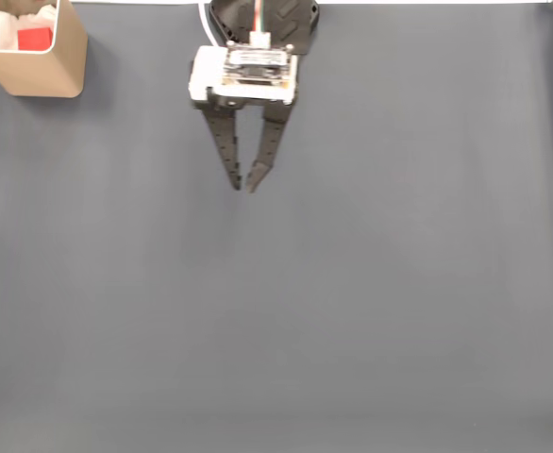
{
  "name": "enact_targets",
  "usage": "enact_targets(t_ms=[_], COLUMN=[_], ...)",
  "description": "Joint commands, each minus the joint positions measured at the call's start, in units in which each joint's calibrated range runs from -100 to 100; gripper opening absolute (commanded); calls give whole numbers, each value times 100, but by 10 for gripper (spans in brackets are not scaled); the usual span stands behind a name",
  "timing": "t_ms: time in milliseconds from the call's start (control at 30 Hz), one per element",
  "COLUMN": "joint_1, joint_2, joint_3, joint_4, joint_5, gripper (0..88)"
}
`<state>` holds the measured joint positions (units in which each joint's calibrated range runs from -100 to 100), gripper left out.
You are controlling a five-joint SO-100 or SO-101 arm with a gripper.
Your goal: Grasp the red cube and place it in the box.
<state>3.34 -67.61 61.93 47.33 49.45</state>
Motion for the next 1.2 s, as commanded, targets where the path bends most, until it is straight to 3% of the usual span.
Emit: enact_targets(t_ms=[0, 967, 1167], joint_1=[-241, 21, -50], joint_2=[-449, -3205, -3222], joint_3=[239, 3761, 3788], joint_4=[-160, -315, 275], joint_5=[0, -73, -98], gripper=[0, 0, 0])
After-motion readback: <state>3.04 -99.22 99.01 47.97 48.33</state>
